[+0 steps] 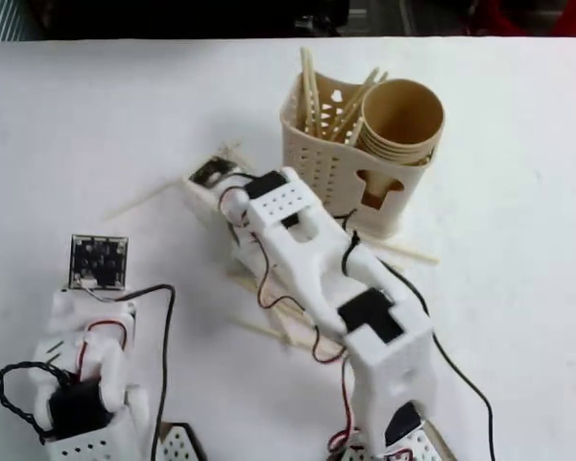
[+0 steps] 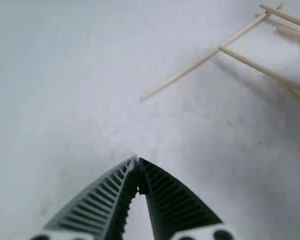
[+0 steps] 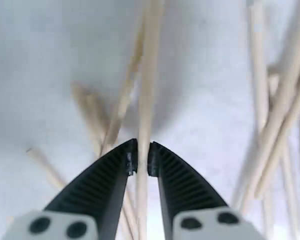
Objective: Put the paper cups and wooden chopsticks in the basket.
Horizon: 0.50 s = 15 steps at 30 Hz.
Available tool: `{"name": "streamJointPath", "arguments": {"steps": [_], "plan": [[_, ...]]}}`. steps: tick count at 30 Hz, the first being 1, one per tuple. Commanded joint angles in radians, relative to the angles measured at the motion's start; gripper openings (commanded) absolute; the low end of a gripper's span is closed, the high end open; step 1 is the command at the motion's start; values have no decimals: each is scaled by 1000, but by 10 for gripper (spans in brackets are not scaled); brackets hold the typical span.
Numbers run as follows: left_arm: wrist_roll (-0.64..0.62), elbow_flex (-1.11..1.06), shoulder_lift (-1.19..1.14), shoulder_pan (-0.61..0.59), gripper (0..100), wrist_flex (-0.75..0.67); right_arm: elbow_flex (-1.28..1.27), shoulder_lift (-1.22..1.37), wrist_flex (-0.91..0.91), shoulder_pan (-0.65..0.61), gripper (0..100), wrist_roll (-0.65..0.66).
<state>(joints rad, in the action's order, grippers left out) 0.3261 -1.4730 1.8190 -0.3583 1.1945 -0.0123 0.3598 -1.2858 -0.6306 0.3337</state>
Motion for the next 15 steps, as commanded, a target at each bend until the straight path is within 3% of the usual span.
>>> {"name": "streamJointPath", "arguments": {"steps": [1,8,15], "plan": [[2,-2,8,-7,24,-25,18,-142,-33,-7,18,3],[2,-2,8,-7,24,-25,18,-343,-35,-1,18,-2],[2,-2,8,-7,24,-25,77,-604,-31,1,18,-126]]}}
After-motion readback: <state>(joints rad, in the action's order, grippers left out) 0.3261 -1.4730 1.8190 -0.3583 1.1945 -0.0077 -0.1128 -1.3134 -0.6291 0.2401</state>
